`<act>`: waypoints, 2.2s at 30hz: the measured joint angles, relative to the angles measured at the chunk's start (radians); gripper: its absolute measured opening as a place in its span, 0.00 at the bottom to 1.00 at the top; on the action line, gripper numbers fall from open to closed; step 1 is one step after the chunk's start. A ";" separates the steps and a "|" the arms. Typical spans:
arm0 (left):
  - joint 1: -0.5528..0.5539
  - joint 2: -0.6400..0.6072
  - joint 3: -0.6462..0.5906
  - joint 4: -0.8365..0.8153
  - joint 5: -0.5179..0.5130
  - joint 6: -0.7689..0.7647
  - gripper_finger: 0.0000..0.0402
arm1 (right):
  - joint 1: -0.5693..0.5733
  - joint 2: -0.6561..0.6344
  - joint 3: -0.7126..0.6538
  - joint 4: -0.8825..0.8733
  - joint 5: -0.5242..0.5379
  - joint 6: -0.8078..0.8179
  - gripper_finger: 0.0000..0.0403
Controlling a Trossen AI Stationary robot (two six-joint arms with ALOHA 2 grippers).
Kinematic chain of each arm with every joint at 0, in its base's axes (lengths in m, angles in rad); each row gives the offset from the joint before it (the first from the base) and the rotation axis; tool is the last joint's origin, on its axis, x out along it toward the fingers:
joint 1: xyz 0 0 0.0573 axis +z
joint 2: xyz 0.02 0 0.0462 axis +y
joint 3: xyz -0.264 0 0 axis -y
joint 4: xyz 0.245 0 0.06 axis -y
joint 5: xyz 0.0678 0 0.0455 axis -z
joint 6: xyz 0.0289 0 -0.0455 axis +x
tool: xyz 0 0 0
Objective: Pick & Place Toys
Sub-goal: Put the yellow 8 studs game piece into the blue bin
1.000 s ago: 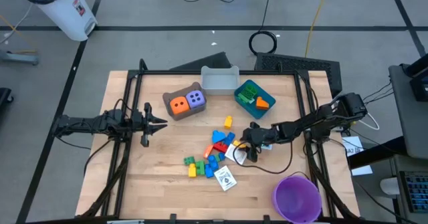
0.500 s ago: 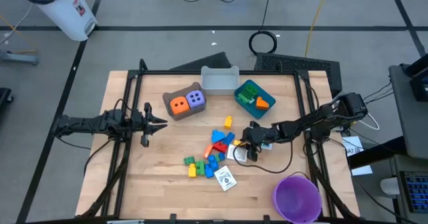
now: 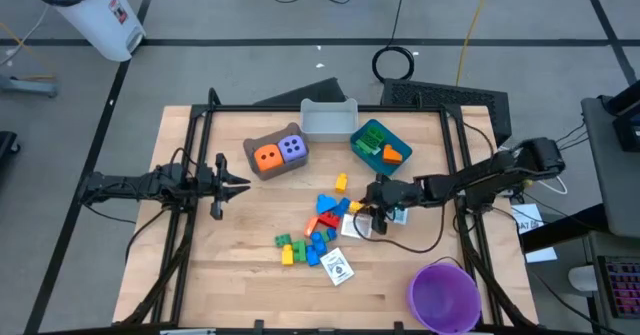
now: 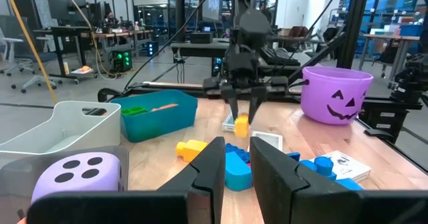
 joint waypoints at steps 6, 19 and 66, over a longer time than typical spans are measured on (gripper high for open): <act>0.000 0.000 0.000 0.000 0.000 0.000 0.19 | -0.039 -0.110 0.000 -0.002 0.001 -0.048 0.27; 0.000 0.000 0.000 0.000 0.000 0.000 0.19 | -0.261 -0.277 0.001 -0.095 0.002 -0.068 0.27; 0.000 0.000 0.000 0.000 0.000 0.000 0.19 | -0.546 -0.056 -0.058 -0.114 -0.023 -0.067 0.28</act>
